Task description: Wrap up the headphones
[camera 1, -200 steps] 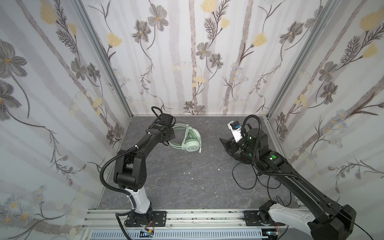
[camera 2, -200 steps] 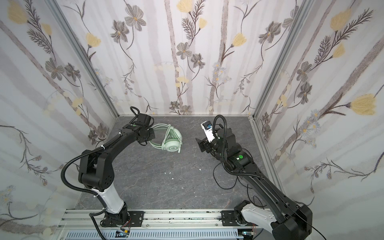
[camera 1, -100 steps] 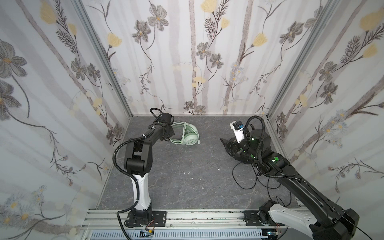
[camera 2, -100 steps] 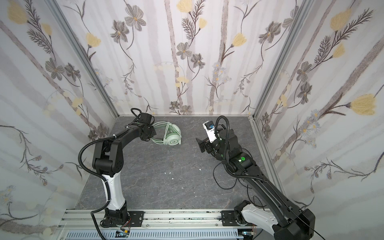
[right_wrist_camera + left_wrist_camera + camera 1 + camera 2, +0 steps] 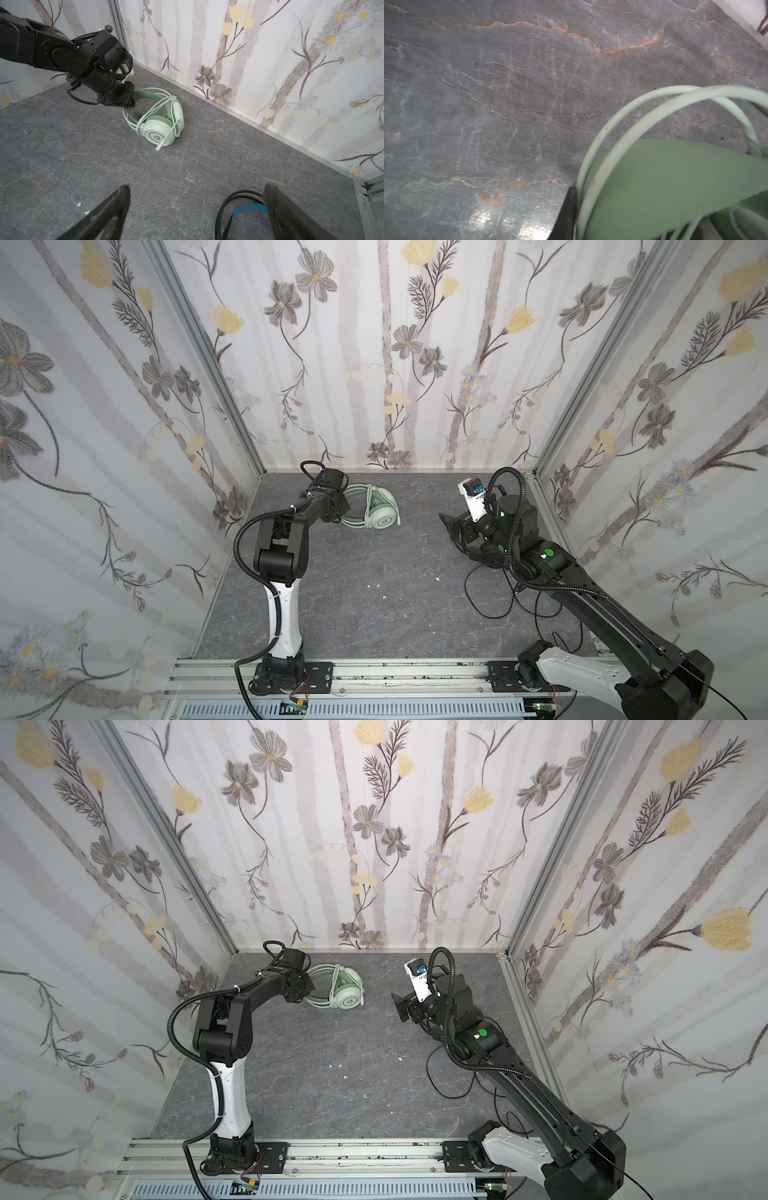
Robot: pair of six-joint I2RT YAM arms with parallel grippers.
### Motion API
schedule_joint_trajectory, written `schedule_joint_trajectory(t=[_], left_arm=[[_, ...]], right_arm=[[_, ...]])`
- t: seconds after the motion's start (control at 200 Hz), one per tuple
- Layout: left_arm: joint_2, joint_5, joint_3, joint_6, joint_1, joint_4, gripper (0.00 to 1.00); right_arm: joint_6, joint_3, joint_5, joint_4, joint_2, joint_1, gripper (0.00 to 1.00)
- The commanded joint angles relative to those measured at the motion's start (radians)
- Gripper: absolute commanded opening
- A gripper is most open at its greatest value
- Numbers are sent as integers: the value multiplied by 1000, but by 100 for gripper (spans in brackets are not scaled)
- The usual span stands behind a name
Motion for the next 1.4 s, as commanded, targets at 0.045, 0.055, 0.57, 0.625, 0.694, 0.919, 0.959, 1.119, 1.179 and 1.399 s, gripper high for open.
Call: schedule_joint_trajectory(t=[0.045, 0.055, 0.57, 0.625, 0.694, 0.919, 0.959, 1.119, 1.179, 1.399], left_arm=[[2, -10, 3, -32, 1, 26, 33], [1, -11, 1, -32, 2, 26, 34], [-29, -40, -19, -46, 1, -64, 74], [-48, -48, -35, -46, 0, -69, 75], [-81, -57, -61, -43, 0, -78, 75], [-244, -79, -195, 3, -11, -96, 79], [-282, -82, -226, 6, -14, -95, 80], [-459, -96, -345, -16, -38, -101, 88], [-523, -95, -372, -18, -55, -115, 92], [-660, -106, -361, 51, -190, -232, 100]], right_arm=[[-7, 9, -4, 52, 19, 0, 100], [-7, 9, -5, 53, 20, -1, 100], [-85, -2, -77, 143, 19, -9, 100], [-89, 6, -84, 150, 28, -11, 100], [-90, 20, -90, 153, 40, -12, 100], [36, 51, -51, 166, 78, -14, 100], [58, 46, -32, 167, 80, -14, 100], [91, 60, 68, 107, 110, -18, 100], [93, 68, 72, 90, 117, -24, 100], [138, 72, 88, 32, 127, -68, 100]])
